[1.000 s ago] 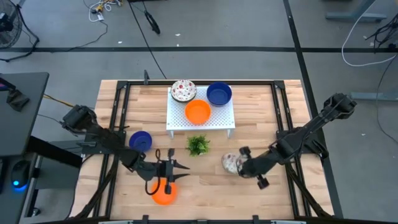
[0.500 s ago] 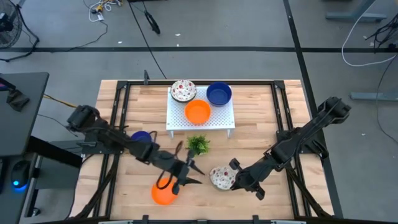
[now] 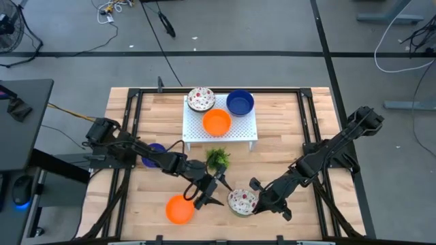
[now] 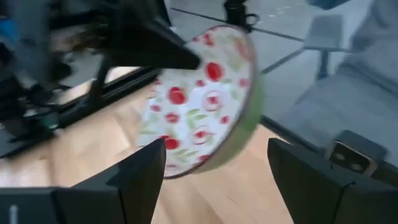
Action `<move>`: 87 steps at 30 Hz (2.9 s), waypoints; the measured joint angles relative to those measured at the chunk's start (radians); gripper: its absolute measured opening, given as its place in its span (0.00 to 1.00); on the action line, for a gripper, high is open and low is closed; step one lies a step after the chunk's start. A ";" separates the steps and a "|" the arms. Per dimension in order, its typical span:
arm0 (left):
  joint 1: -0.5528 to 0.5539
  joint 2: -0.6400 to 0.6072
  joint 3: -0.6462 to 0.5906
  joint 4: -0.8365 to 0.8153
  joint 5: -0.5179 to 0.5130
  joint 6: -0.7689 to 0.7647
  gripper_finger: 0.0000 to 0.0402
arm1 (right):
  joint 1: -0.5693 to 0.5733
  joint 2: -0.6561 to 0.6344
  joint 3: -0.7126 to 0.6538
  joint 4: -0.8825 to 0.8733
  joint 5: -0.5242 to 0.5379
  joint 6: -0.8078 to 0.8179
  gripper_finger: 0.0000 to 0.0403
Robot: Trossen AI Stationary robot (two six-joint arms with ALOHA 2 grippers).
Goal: Pick & Place Mini bowls
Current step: Stack the white bowl on top of the white bowl on the shelf
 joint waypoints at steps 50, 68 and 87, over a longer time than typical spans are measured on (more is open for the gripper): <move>-0.099 -0.002 0.444 -0.865 -0.335 -0.109 0.03 | 0.032 -0.201 -0.004 -0.036 0.090 0.252 0.42; 0.318 -0.006 1.005 -1.698 -0.736 -0.189 0.03 | 0.070 -0.172 -0.161 0.150 0.168 0.305 0.33; 0.576 -0.004 0.804 -1.542 -0.565 -0.214 0.03 | 0.070 -0.172 -0.161 0.142 0.163 0.304 0.32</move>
